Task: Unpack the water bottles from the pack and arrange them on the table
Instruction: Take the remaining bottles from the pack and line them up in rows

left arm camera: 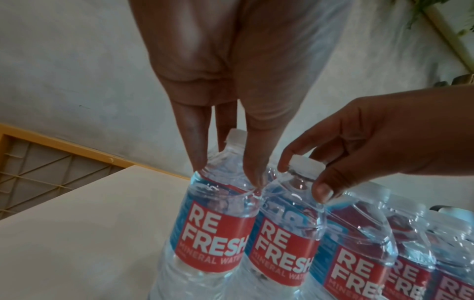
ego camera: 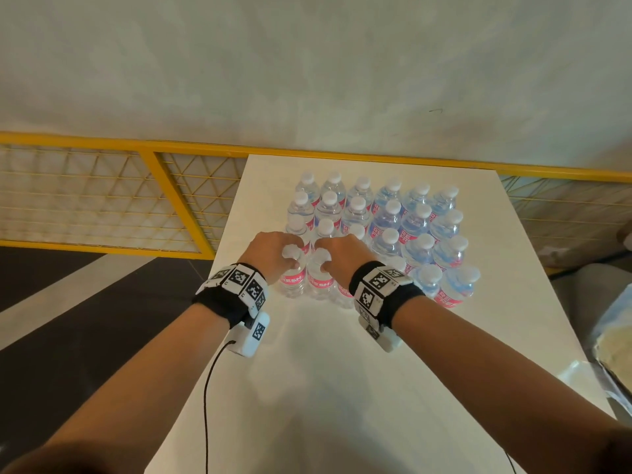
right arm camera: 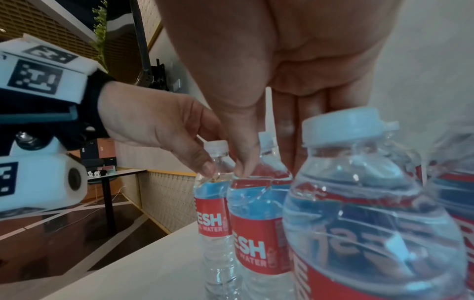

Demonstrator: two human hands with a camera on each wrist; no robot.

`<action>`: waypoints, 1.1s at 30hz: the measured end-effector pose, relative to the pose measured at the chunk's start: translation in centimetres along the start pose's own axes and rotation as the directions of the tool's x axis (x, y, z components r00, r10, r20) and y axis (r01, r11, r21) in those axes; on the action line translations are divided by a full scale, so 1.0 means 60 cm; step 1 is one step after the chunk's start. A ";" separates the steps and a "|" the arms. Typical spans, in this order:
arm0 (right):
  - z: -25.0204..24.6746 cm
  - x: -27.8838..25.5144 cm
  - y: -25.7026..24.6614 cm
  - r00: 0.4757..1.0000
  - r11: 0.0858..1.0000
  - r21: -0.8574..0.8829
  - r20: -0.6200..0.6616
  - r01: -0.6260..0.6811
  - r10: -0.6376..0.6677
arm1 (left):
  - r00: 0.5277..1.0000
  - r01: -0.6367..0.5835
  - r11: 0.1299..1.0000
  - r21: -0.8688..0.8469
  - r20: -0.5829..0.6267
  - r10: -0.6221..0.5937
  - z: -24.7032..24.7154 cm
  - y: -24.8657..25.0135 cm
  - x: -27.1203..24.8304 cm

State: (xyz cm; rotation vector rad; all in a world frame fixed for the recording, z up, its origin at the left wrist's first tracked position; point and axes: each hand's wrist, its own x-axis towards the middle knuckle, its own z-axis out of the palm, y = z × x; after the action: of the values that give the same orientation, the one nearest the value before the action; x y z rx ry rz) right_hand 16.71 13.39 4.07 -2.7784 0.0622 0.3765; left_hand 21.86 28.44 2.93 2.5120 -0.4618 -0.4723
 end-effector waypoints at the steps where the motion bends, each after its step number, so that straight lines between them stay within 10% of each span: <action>1: 0.001 -0.001 0.002 1.000 1.000 0.017 0.009 -0.011 0.011 | 1.000 -0.001 1.000 0.005 0.006 0.001 0.001 -0.002 0.001; 9: -0.056 -0.064 0.098 0.982 0.986 0.045 -0.097 -0.159 0.163 | 0.941 -0.258 0.958 0.128 -0.193 0.279 0.015 0.029 -0.013; 12: -0.060 -0.081 0.138 0.968 0.968 -0.019 -0.014 -0.251 0.250 | 0.930 -0.366 0.926 0.089 -0.008 0.368 0.038 0.088 -0.008; 16: -0.045 -0.090 0.150 0.973 0.972 -0.038 -0.001 -0.233 0.233 | 0.909 -0.387 0.872 0.299 0.280 0.308 0.077 0.132 0.016; 33: -0.080 -0.128 0.213 0.957 0.955 0.152 -0.097 -0.257 0.273 | 0.931 -0.359 0.867 0.345 0.196 0.307 0.083 0.166 0.012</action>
State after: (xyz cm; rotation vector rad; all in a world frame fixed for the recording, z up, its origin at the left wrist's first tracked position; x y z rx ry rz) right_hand 9.39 -0.28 6.36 -2.6559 0.4759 0.2615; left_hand 18.18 18.01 4.37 2.6843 -1.1164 -0.4501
